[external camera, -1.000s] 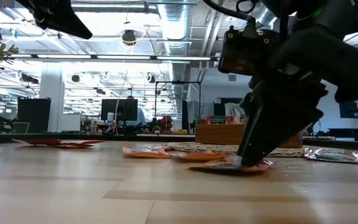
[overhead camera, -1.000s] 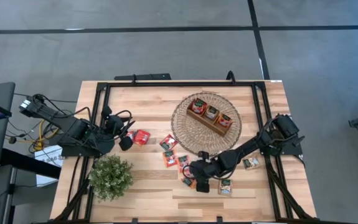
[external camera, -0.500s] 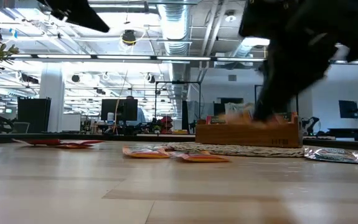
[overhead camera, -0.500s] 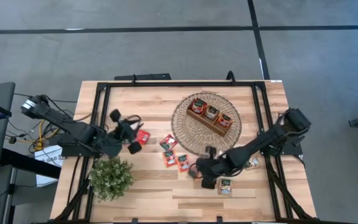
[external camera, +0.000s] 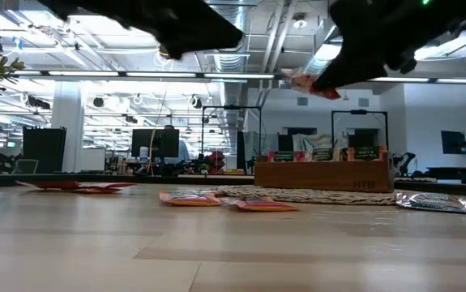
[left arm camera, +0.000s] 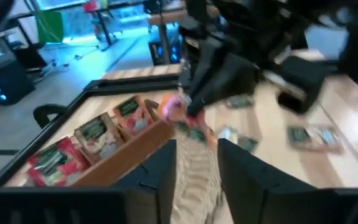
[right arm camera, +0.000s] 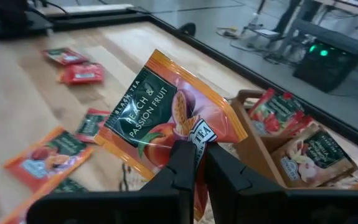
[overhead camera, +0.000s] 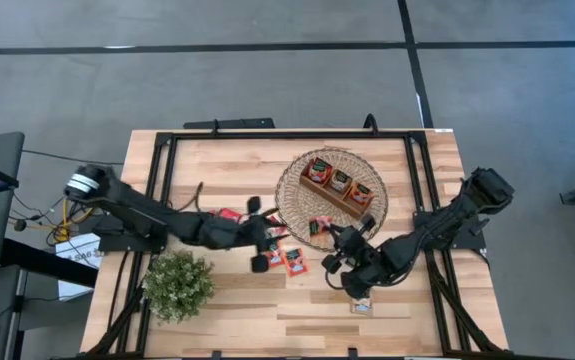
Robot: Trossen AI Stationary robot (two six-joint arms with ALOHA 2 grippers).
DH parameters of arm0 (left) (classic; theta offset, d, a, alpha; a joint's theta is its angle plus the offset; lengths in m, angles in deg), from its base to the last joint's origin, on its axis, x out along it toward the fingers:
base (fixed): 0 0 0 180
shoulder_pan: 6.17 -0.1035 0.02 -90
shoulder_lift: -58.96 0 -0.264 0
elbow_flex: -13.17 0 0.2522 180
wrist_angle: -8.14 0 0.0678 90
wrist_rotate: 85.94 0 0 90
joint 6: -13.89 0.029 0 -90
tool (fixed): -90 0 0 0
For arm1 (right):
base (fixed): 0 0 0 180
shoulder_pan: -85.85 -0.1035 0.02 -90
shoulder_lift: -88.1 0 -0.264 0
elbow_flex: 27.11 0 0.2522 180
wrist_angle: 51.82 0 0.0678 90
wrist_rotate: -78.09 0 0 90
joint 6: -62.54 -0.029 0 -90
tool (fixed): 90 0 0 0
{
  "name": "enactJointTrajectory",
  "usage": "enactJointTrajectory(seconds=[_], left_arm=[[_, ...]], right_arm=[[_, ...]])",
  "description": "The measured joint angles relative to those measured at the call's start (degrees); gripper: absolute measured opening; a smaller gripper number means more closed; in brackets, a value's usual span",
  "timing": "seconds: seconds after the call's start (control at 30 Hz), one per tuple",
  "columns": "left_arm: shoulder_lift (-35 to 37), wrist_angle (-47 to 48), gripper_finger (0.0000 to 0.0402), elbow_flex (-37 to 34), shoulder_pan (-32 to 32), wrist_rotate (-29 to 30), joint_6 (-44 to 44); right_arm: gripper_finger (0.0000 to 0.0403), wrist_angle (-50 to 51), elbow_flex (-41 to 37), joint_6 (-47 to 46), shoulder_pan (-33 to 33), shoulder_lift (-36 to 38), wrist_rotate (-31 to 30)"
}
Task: Pick & Place Tea
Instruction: Put the orange tea bag into the right section of the wooden organizer
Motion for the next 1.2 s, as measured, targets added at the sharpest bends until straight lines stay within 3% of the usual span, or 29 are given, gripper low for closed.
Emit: enactJointTrajectory(seconds=[0.1, 0.23, 0.37, 0.53, 0.83, 1.13, 1.2], left_arm=[[-5.24, -8.05, 0.0144, 0.00, -2.27, -0.74, -2.37], [-9.97, -10.91, 0.0181, 0.75, -4.75, -3.13, -10.38], [-13.95, -12.25, 0.0186, 2.40, -7.01, -8.28, -16.06], [-17.87, -19.92, 0.0175, 3.35, -7.52, -9.19, -17.30], [-18.69, -23.87, 0.0130, 3.37, -7.52, -7.20, -16.64], [-18.67, -23.51, 0.0013, 3.37, -7.52, -7.16, -15.39], [-18.67, -22.81, 0.0005, 3.37, -7.52, -7.18, -13.78]], right_arm=[[0.0016, -0.03, 0.06, 0.00, 0.99, -0.35, 0.05], [0.0024, -0.64, 0.07, -0.02, 1.78, -0.47, -0.64], [0.0023, -2.06, 0.09, 0.04, 1.74, -0.45, -2.23], [0.0018, -3.70, 0.09, 1.27, 1.10, -0.47, -2.73], [0.0030, -7.22, 0.13, 4.40, 0.64, -0.76, -3.43], [0.0028, -7.00, 0.13, 4.60, 0.28, -0.76, -2.43], [0.0036, -6.94, 0.13, 5.68, 0.13, -0.76, -1.29]])
